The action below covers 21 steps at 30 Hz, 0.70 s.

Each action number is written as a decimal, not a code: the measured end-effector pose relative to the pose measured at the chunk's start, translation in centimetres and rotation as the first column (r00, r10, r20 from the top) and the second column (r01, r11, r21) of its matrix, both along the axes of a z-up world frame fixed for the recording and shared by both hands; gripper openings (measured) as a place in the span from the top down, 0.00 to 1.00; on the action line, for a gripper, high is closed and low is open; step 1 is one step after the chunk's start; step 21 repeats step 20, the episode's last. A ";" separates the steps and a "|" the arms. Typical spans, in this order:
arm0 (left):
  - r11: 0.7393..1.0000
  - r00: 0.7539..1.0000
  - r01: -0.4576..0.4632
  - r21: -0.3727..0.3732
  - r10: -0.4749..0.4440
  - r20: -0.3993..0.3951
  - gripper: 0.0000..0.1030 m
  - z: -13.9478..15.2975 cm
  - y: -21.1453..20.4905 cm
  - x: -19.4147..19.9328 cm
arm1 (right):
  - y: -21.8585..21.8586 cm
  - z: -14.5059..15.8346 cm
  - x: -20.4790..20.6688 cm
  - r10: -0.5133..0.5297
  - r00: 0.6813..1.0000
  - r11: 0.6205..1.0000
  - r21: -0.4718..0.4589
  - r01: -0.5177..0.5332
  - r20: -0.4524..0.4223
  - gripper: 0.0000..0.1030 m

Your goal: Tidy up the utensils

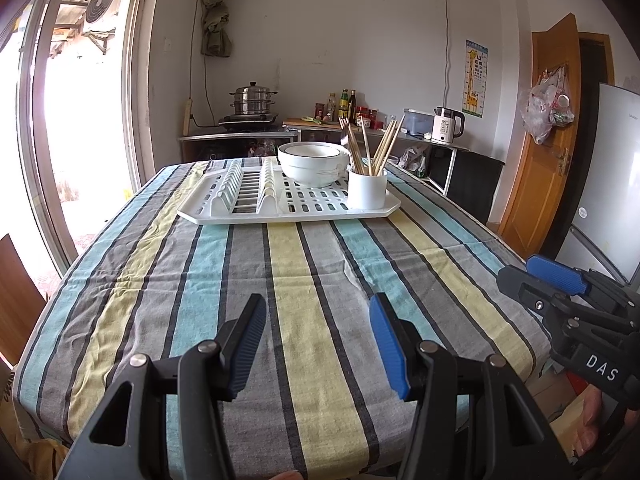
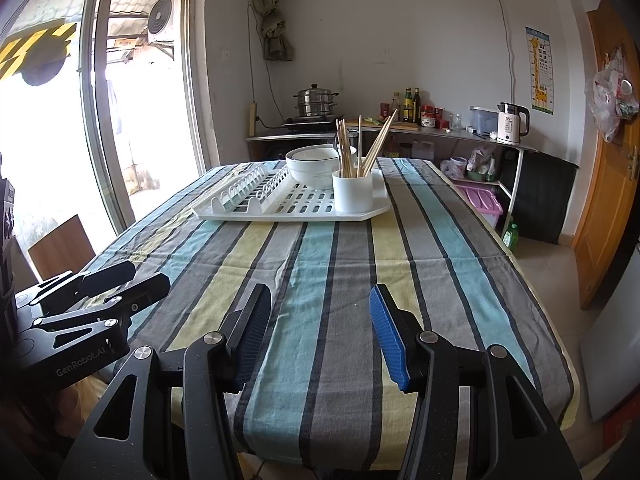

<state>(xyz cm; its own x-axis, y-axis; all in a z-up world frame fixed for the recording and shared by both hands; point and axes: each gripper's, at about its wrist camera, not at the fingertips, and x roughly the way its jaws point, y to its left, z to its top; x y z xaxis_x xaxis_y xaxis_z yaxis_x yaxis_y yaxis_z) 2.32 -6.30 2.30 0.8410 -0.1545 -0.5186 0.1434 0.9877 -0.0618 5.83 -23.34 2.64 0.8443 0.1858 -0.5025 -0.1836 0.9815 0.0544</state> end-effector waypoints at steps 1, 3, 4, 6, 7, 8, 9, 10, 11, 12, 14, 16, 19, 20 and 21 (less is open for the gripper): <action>1.000 1.000 -0.004 0.005 0.004 0.002 0.45 0.0 0.0 0.0 | 0.0 0.0 0.0 -0.001 1.000 1.000 0.001 0.001 0.000 0.49; 1.000 1.000 -0.012 0.016 0.012 0.009 0.45 0.1 -0.1 -0.1 | 0.0 0.0 0.0 -0.001 1.000 1.000 -0.002 0.001 0.002 0.49; 1.000 1.000 -0.011 0.017 0.011 0.013 0.45 0.1 -0.1 -0.2 | 0.0 0.0 0.0 -0.002 1.000 1.000 -0.001 0.002 0.002 0.49; 1.000 1.000 -0.006 0.014 0.006 0.017 0.45 0.2 -0.1 -0.2 | 0.0 -0.1 0.0 -0.002 1.000 1.000 -0.001 0.002 0.001 0.49; 1.000 1.000 -0.007 0.015 0.007 0.019 0.45 0.2 -0.1 -0.3 | 0.0 -0.1 0.0 -0.002 1.000 1.000 -0.001 0.002 0.002 0.49; 1.000 1.000 -0.008 0.017 0.008 0.021 0.45 0.2 -0.1 -0.3 | 0.0 -0.1 0.0 -0.002 1.000 1.000 -0.002 0.002 0.001 0.49; 1.000 1.000 -0.005 0.019 0.005 0.023 0.45 0.2 -0.2 -0.3 | 0.0 -0.1 0.0 -0.002 1.000 1.000 -0.002 0.002 -0.001 0.49; 1.000 1.000 -0.005 0.019 0.004 0.024 0.45 0.2 -0.2 -0.3 | 0.0 -0.1 0.0 -0.001 1.000 1.000 -0.002 0.001 -0.001 0.49; 1.000 1.000 -0.006 0.019 0.005 0.027 0.45 0.3 -0.3 -0.4 | 0.0 -0.1 0.0 -0.001 1.000 1.000 -0.003 0.001 -0.001 0.49; 1.000 1.000 -0.007 0.019 0.006 0.030 0.45 0.3 -0.3 -0.4 | 0.0 -0.1 0.0 -0.002 1.000 1.000 -0.003 0.002 -0.001 0.49; 1.000 1.000 -0.007 0.011 0.006 0.031 0.45 0.3 -0.2 -0.4 | 0.0 -0.1 0.0 -0.001 1.000 1.000 -0.001 0.001 -0.003 0.49; 1.000 0.999 -0.008 0.007 0.008 0.032 0.45 0.3 -0.2 -0.4 | 0.1 -0.1 0.0 -0.002 1.000 1.000 -0.002 0.002 -0.001 0.49; 1.000 0.999 -0.006 0.003 0.006 0.032 0.45 0.3 -0.1 -0.5 | 0.0 -0.1 -0.1 -0.001 1.000 1.000 -0.002 0.001 0.001 0.49; 1.000 1.000 -0.007 -0.001 0.007 0.031 0.45 0.3 -0.1 -0.5 | 0.0 -0.1 -0.1 -0.001 1.000 1.000 -0.002 0.001 0.002 0.49; 1.000 1.000 -0.007 -0.001 0.007 0.031 0.45 0.3 -0.1 -0.5 | 0.0 -0.1 -0.1 -0.001 1.000 1.000 -0.002 0.001 0.002 0.49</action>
